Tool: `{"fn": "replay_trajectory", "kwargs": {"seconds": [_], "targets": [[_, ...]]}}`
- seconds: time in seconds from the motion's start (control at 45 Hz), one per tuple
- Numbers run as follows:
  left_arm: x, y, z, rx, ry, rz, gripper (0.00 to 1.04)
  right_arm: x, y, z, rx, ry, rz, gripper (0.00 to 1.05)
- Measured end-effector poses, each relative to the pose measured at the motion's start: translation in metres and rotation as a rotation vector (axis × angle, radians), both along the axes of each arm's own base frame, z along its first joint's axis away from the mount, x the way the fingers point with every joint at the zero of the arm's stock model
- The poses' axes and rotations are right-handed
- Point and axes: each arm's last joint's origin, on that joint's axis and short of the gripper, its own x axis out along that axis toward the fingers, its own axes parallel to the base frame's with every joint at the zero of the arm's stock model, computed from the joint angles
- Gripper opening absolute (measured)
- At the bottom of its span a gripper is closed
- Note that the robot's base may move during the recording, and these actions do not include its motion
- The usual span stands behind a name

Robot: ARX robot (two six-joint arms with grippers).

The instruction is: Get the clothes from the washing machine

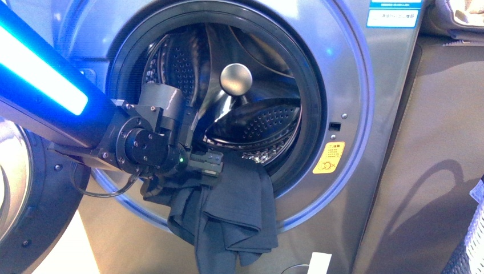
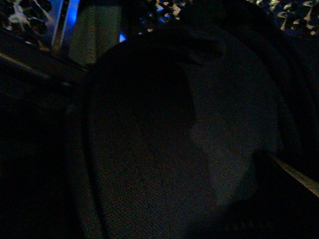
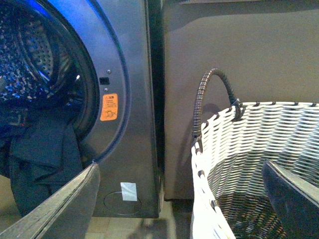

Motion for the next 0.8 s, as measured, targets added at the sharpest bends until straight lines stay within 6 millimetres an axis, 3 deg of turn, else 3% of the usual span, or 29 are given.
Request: {"fn": "replay_trajectory", "kwargs": {"seconds": [0.311, 0.556, 0.667, 0.801], "targets": [[-0.006, -0.013, 0.003, -0.169, 0.039, -0.061, 0.98, 0.0, 0.0, 0.0, 0.0, 0.0, 0.0, 0.97], [-0.022, -0.036, 0.012, -0.382, 0.159, -0.205, 0.98, 0.0, 0.0, 0.0, 0.0, 0.0, 0.0, 0.97], [-0.034, -0.056, 0.012, -0.294, 0.198, -0.258, 0.98, 0.0, 0.0, 0.0, 0.0, 0.0, 0.0, 0.97], [-0.039, -0.067, 0.01, -0.231, 0.205, -0.277, 0.98, 0.0, 0.0, 0.0, 0.0, 0.0, 0.0, 0.97]]}}
